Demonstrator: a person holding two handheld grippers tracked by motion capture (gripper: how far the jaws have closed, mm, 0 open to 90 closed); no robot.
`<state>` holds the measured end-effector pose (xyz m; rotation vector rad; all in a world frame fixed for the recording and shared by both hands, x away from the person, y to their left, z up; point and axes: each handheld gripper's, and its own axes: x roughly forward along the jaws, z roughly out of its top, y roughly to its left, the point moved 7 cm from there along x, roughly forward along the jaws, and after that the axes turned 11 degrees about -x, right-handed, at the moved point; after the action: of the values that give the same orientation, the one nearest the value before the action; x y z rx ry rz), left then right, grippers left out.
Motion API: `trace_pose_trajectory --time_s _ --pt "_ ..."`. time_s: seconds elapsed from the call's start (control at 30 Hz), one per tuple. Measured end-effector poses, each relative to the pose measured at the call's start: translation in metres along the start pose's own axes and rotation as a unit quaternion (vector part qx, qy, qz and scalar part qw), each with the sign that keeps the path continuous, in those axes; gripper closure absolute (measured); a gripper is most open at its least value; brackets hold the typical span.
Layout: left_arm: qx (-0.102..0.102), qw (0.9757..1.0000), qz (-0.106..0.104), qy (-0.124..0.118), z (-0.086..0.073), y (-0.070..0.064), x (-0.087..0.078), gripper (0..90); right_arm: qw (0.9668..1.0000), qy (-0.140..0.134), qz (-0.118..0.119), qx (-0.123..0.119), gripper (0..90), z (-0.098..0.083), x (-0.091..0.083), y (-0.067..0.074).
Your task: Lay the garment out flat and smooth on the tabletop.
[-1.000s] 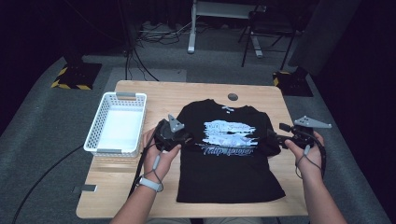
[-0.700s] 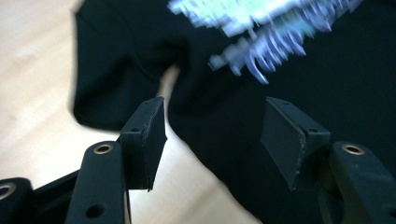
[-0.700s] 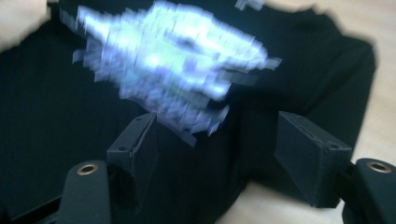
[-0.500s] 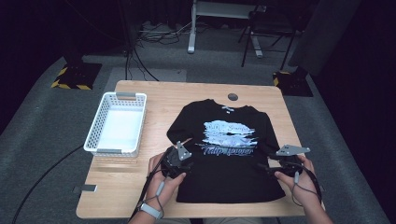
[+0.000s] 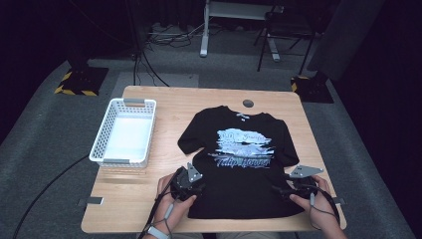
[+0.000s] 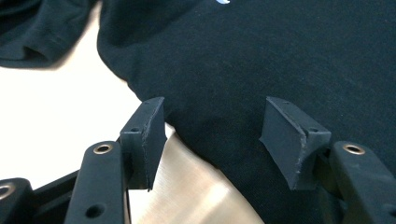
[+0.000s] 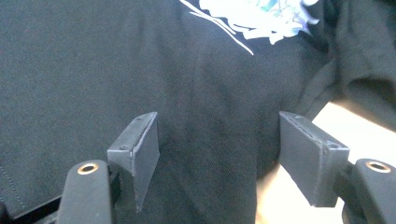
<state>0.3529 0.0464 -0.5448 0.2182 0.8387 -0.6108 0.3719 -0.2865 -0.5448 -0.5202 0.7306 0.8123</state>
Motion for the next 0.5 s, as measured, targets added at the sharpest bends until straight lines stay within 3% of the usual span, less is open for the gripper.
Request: trace_pose_trajectory --time_s 0.17,0.4,0.5 --pt "0.015 0.9998 -0.005 0.009 -0.011 -0.017 -0.01 40.8 1.0 0.004 0.002 0.0 31.4 -0.012 -0.013 0.016" --pt "0.015 0.9988 -0.046 0.009 -0.028 -0.042 -0.02 40.8 0.9998 0.019 0.006 0.004 31.1 -0.031 -0.035 0.037" --pt "0.014 0.9981 -0.056 0.02 -0.031 -0.047 -0.024 39.9 0.9992 0.037 0.016 0.004 31.1 -0.037 -0.043 0.043"
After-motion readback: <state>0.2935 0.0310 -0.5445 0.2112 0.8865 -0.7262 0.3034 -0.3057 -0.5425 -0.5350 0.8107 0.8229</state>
